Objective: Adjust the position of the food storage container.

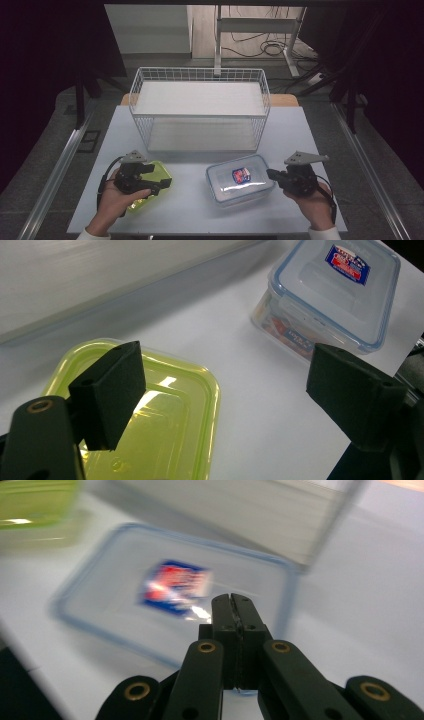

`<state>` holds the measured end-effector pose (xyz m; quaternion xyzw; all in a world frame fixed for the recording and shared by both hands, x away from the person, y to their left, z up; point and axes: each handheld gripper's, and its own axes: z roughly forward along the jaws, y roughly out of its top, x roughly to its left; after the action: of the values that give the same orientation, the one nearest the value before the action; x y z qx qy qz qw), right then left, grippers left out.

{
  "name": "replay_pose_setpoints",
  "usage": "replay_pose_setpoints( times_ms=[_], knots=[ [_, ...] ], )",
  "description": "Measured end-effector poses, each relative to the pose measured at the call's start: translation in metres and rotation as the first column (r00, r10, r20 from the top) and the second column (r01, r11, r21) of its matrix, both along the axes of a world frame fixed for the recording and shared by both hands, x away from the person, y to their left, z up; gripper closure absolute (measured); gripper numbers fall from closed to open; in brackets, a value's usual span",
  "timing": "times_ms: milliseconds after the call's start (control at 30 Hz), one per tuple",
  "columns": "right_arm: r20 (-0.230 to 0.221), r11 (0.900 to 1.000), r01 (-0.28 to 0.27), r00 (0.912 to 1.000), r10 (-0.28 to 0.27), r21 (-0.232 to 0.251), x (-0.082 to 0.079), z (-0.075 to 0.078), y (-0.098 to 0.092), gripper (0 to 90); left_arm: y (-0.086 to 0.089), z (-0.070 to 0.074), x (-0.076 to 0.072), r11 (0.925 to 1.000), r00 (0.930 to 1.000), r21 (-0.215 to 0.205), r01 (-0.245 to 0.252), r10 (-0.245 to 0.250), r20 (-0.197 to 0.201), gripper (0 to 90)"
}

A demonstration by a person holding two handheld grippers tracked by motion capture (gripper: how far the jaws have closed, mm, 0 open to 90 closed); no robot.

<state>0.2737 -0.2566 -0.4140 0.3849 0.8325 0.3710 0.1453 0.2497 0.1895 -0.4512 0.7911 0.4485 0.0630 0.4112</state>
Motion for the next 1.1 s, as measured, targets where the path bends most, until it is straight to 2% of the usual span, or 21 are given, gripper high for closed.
replay_pose_setpoints(
  times_ms=[33, 67, 133, 200, 333, 667, 800, 1100],
  knots=[
    [0.0, 1.0, 0.0, 1.0, 0.0, 0.0, 0.0, 0.0, 0.0, 88.5, -0.001, -0.001, 0.0, 1.0, 1.0, 0.0, 0.001, -0.001, -0.001, 15.4],
    [-0.001, 1.0, 0.02, 0.9998, -0.02, -0.002, 0.004, -0.002, -0.003, 88.5, -0.001, -0.001, -0.001, 1.0, 1.0, 0.002, 0.002, -0.002, -0.002, 15.4],
    [-0.007, 0.997, 0.072, 0.9974, -0.072, 0.025, 0.015, -0.01, -0.012, 88.5, -0.002, -0.002, -0.001, 1.0, 1.0, 0.003, 0.007, -0.007, -0.004, 15.4],
    [-0.011, 0.995, 0.1, 0.9949, -0.1, -0.01, 0.019, -0.015, -0.019, 88.5, -0.002, -0.002, -0.002, 1.0, 1.0, 0.002, 0.008, -0.008, -0.004, 15.4],
    [-0.031, 0.991, 0.129, 0.9911, -0.129, -0.021, 0.021, -0.026, -0.031, 88.4, -0.003, -0.004, -0.002, 0.9999, 0.9999, 0.01, 0.006, -0.006, -0.009, 15.5],
    [-0.09, 0.991, 0.106, 0.9895, -0.113, -0.081, 0.025, -0.051, -0.03, 88.5, -0.006, -0.005, -0.003, 0.9998, 0.9998, 0.011, 0.014, -0.014, -0.013, 15.5],
    [-0.103, 0.993, 0.091, 0.9897, -0.099, -0.077, 0.025, -0.053, -0.027, 88.5, -0.005, -0.006, -0.003, 0.9999, 0.9998, 0.012, 0.012, -0.012, -0.014, 15.5],
    [-0.098, 0.995, 0.074, 0.9918, -0.081, -0.072, 0.02, -0.053, -0.029, 88.6, -0.004, -0.005, -0.003, 0.9998, 0.9999, 0.017, 0.011, -0.01, -0.009, 15.5]
  ],
)
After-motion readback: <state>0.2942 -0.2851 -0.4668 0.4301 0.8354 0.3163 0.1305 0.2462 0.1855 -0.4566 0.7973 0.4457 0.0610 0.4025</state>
